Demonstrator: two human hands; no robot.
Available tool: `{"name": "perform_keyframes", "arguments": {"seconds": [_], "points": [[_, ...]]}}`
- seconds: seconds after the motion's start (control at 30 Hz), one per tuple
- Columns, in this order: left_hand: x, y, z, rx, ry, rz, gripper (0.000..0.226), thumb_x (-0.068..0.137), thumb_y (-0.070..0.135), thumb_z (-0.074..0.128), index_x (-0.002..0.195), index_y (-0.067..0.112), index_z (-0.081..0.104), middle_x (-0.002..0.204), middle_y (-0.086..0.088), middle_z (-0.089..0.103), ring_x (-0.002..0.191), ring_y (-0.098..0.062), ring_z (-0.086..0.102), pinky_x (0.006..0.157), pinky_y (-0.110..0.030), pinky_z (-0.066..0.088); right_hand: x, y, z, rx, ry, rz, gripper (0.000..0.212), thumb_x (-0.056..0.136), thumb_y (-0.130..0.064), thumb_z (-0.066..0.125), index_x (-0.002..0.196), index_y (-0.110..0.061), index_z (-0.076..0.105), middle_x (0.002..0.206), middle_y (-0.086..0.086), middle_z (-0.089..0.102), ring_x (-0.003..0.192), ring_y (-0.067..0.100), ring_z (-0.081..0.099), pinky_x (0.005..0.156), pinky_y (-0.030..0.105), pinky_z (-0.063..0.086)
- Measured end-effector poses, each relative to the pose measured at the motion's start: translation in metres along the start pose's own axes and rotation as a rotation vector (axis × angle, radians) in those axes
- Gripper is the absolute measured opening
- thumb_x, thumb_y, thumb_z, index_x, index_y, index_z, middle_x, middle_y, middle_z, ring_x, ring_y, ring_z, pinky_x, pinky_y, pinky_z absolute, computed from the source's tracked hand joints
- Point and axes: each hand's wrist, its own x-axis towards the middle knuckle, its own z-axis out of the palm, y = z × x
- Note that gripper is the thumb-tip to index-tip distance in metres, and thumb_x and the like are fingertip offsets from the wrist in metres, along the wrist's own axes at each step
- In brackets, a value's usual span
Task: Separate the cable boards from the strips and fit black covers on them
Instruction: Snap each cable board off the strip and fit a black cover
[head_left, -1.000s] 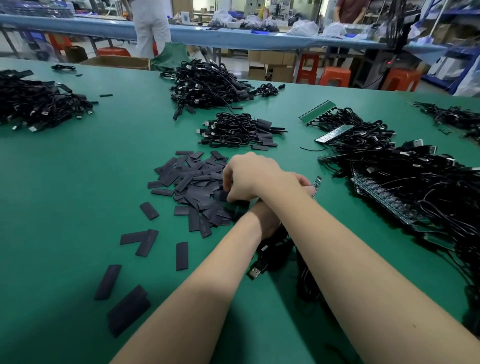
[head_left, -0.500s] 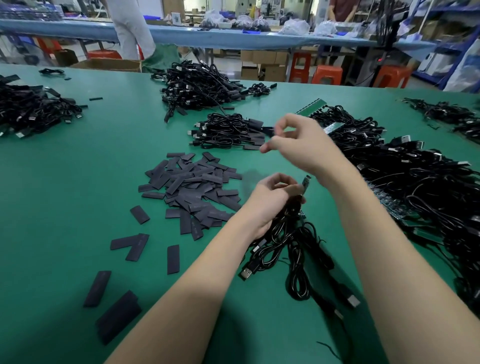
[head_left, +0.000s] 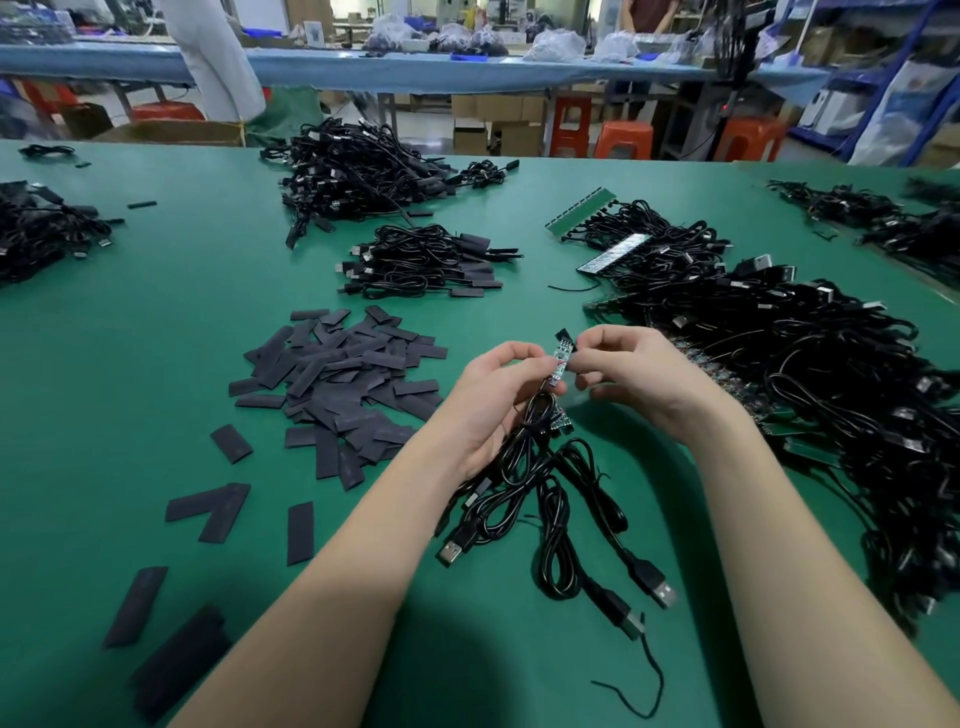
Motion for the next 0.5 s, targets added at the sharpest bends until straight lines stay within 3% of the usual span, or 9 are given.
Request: {"name": "perform_keyframes", "arguments": {"seconds": [0.1, 0.27, 0.5], "points": [[0.001, 0.0, 0.0, -0.001, -0.005, 0.007, 0.013, 0.097, 0.006, 0.059, 0.088, 0.016, 0.058, 0.066, -0.004, 0.068, 0.062, -0.01, 0.063, 0.058, -0.02, 0.045, -0.001, 0.003, -0.002, 0.082, -0.059, -0.007, 0.017, 0.084, -0.002, 0.074, 0.083, -0.016, 0.064, 0.07, -0.003, 0.061, 0.061, 0.01, 0.06, 0.058, 0.016, 0.048], [0.0, 0.0, 0.0, 0.015, -0.02, 0.011, 0.013, 0.097, 0.008, 0.06, 0.088, 0.017, 0.059, 0.068, -0.005, 0.068, 0.061, -0.011, 0.062, 0.057, -0.02, 0.045, -0.004, 0.002, -0.008, 0.204, -0.154, 0.016, 0.031, 0.06, -0.015, 0.083, 0.087, -0.015, 0.067, 0.072, -0.001, 0.066, 0.062, 0.01, 0.063, 0.057, 0.017, 0.051], [0.001, 0.0, -0.002, -0.004, -0.04, 0.009, 0.014, 0.097, 0.007, 0.06, 0.087, 0.017, 0.059, 0.069, -0.008, 0.067, 0.058, -0.011, 0.06, 0.058, -0.022, 0.045, -0.006, 0.005, -0.015, 0.312, -0.275, 0.054, 0.027, 0.073, -0.019, 0.083, 0.097, -0.014, 0.07, 0.094, 0.011, 0.062, 0.073, 0.015, 0.066, 0.061, 0.019, 0.055]]}}
